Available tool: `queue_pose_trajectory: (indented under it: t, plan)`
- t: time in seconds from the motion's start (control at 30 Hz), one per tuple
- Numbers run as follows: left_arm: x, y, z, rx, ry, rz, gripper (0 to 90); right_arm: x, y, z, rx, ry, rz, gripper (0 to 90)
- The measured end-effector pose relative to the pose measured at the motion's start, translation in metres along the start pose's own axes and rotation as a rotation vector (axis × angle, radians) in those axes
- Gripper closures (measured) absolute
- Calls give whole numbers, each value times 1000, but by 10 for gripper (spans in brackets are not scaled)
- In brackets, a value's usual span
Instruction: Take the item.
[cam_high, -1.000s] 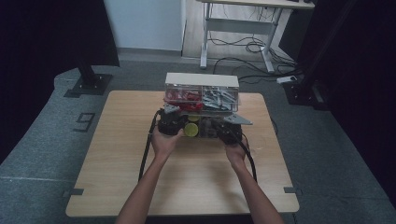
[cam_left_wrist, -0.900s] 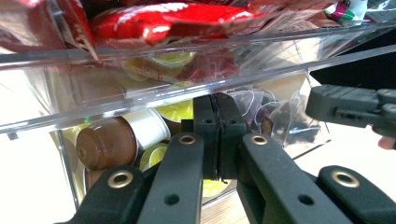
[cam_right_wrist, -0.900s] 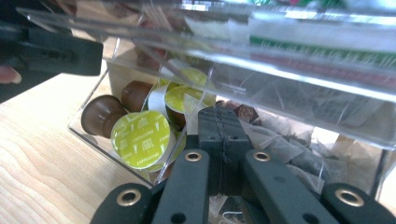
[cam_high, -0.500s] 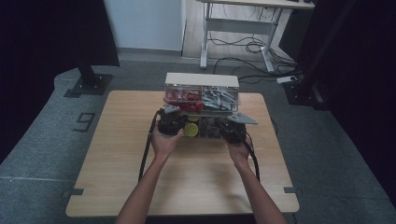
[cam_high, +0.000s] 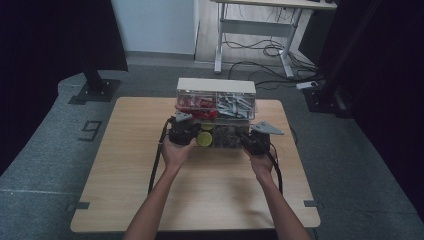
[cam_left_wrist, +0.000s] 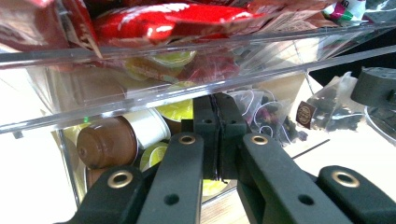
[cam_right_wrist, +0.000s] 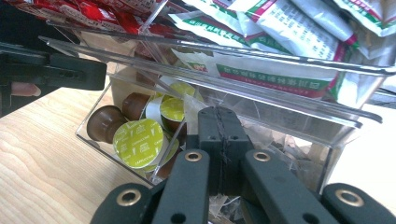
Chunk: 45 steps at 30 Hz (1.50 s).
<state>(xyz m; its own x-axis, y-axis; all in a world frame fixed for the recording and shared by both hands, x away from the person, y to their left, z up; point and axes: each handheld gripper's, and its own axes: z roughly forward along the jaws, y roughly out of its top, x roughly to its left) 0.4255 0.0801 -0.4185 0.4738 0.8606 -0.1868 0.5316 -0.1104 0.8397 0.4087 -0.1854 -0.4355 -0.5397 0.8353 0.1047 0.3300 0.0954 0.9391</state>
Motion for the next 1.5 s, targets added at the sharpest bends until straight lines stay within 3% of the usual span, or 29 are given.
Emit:
queue_pose_trajectory:
  t: [1.5]
  plan:
    - [-2, -2, 3, 2, 6, -1, 890, -23, -3, -43, -57, -29, 12, 893]
